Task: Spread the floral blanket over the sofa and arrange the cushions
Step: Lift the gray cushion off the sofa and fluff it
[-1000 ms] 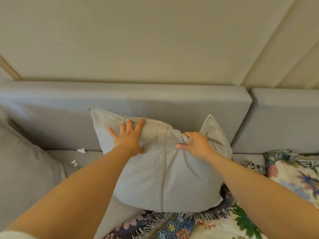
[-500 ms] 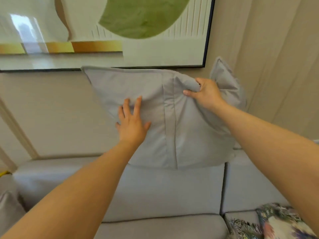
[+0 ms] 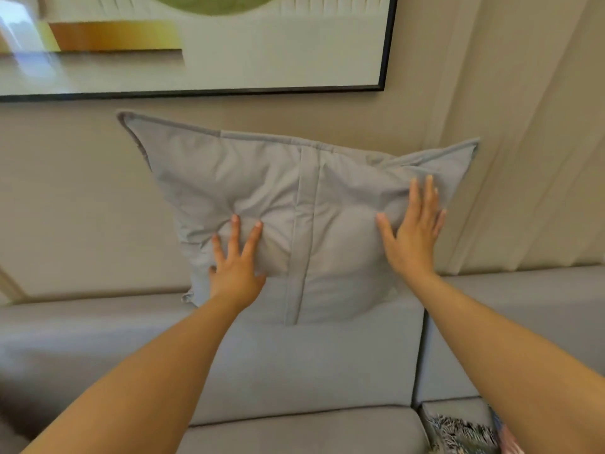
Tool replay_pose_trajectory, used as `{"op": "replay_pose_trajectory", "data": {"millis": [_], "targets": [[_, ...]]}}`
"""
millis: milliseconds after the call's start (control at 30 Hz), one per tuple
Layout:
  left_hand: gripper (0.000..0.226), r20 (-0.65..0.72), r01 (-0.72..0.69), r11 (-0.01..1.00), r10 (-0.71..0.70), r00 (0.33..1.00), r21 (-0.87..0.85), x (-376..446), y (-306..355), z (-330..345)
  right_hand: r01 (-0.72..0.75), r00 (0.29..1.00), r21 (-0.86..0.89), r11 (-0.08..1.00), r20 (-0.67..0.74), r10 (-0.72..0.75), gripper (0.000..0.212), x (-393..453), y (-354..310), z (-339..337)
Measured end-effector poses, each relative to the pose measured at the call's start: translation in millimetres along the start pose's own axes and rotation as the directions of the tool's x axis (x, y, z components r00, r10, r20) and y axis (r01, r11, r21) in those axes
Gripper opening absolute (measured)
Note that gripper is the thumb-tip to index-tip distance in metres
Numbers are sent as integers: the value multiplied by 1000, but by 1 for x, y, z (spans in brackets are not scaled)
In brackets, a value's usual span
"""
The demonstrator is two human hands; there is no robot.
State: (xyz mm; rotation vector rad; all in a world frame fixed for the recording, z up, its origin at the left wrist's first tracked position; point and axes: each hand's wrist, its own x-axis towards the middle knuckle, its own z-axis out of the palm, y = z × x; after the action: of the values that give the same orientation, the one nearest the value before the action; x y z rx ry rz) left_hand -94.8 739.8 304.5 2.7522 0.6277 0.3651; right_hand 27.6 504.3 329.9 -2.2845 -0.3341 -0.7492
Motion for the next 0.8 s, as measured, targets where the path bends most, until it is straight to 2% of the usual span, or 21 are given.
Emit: {"op": "replay_pose_trajectory", "data": {"millis": [67,100,167,267,333,400,467,533,667,733,800], "targets": [[86,-125,-33,997,24,992,-75,-2,-2,2,-192,979,64,979,-55,196,88,-17,24,-5],[84,-197,-32,991,5,980,-133,-4,-1,2,-294,954,99,951,-28,298,94,-24,36,-5],[85,-288,41,952,-133,948,-303,-8,2,3,-455,890,197,868,135,436,104,-34,55,-5],[102,-247,195,838,-360,900,-509,-10,0,3,-606,779,394,691,472,413,103,-41,60,-2],[115,-136,287,707,-477,869,-646,-5,-7,4,-664,729,471,580,580,364,83,-33,53,1],[115,-20,340,553,-543,840,-761,2,-12,4,-640,756,499,585,544,364,56,-23,45,6],[100,20,340,503,-538,843,-795,5,-12,1,-607,785,460,648,473,400,39,-11,36,9],[90,18,292,493,-488,873,-820,5,-7,-1,-573,814,446,687,411,411,30,3,33,6],[88,42,200,461,-331,943,-865,-1,18,0,-516,854,375,770,291,430,23,49,44,-17],[91,94,219,489,-268,959,-844,-5,31,14,-549,832,298,781,288,475,23,62,55,-29],[96,196,275,585,-196,961,-763,-12,39,32,-609,777,174,774,330,537,38,54,69,-35]]}}
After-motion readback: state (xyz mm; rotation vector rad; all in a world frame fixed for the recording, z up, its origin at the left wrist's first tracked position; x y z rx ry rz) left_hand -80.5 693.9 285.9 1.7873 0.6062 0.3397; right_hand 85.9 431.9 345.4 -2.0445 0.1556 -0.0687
